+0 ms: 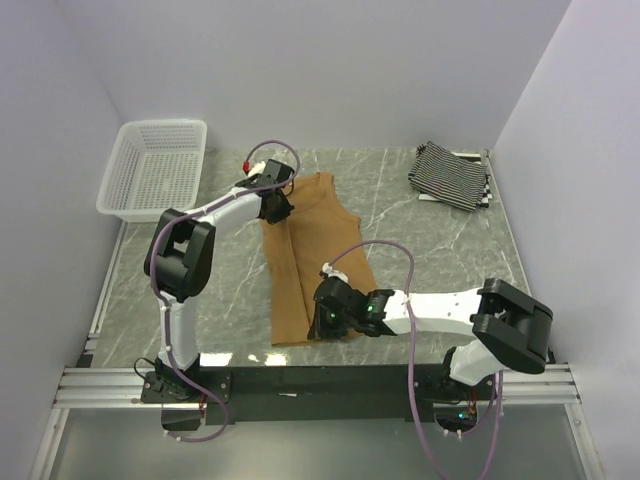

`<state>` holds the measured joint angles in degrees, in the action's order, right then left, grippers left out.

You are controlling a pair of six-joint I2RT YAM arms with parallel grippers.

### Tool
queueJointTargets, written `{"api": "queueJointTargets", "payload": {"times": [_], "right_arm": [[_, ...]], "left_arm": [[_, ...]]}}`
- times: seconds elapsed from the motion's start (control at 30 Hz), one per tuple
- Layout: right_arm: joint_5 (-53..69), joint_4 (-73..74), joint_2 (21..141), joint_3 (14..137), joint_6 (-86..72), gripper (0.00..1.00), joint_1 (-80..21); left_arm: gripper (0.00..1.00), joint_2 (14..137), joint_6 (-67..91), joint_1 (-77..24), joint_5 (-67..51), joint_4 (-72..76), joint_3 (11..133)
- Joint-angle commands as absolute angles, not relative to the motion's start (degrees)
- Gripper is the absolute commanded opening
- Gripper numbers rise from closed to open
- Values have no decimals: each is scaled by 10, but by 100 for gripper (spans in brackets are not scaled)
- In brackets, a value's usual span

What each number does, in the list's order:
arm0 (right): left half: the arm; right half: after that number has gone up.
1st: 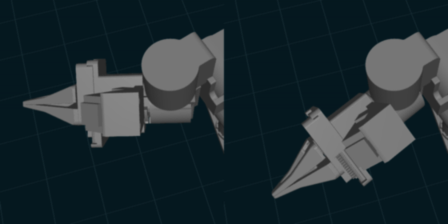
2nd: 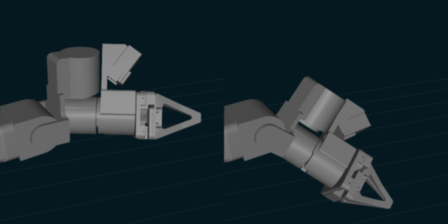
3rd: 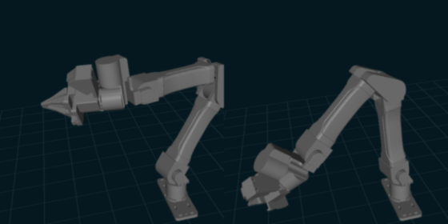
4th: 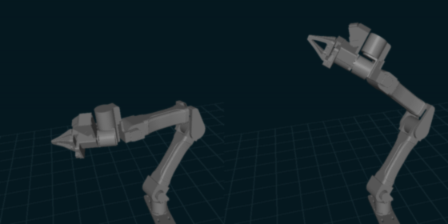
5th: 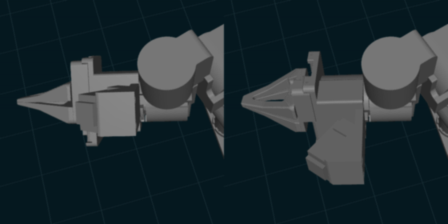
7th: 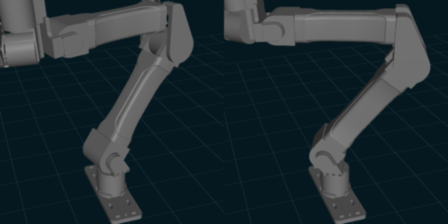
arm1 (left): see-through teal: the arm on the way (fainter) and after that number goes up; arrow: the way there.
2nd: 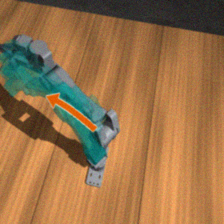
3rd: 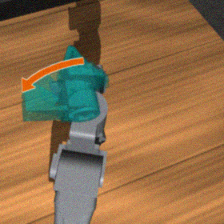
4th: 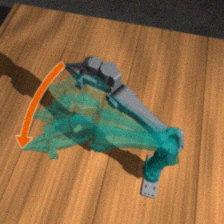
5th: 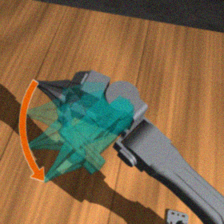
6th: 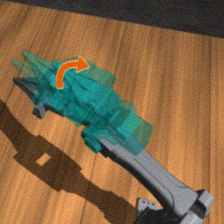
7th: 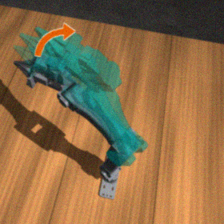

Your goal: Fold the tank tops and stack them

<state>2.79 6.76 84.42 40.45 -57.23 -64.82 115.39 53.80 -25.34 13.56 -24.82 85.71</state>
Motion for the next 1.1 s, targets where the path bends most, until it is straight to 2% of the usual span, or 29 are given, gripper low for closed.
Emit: {"api": "queueJointTargets", "payload": {"times": [0.0, 0.57, 0.67, 0.77, 0.83, 0.9, 0.97, 1.07], "right_arm": [[16, 55, 817, 387, -578, 0, -642], [3, 43, 808, 339, -584, 0, -635], [1, 46, 804, 338, -584, 0, -636], [-12, 57, 796, 336, -585, 0, -636], [-19, 65, 791, 336, -586, 4, -636], [-27, 70, 782, 337, -587, 14, -638], [-35, 86, 774, 339, -588, 25, -637], [-63, 122, 747, 345, -591, 32, -640]], "left_arm": [[1, 1164, 546, -259, 154, -243, 891], [1, 1189, 533, -276, 151, -228, 896], [6, 1184, 525, -277, 142, -215, 889], [16, 1177, 511, -278, 126, -193, 882], [25, 1168, 500, -278, 118, -176, 876], [32, 1159, 487, -278, 103, -165, 875], [36, 1142, 478, -278, 98, -150, 873], [42, 1103, 468, -276, 112, -149, 865]]}}
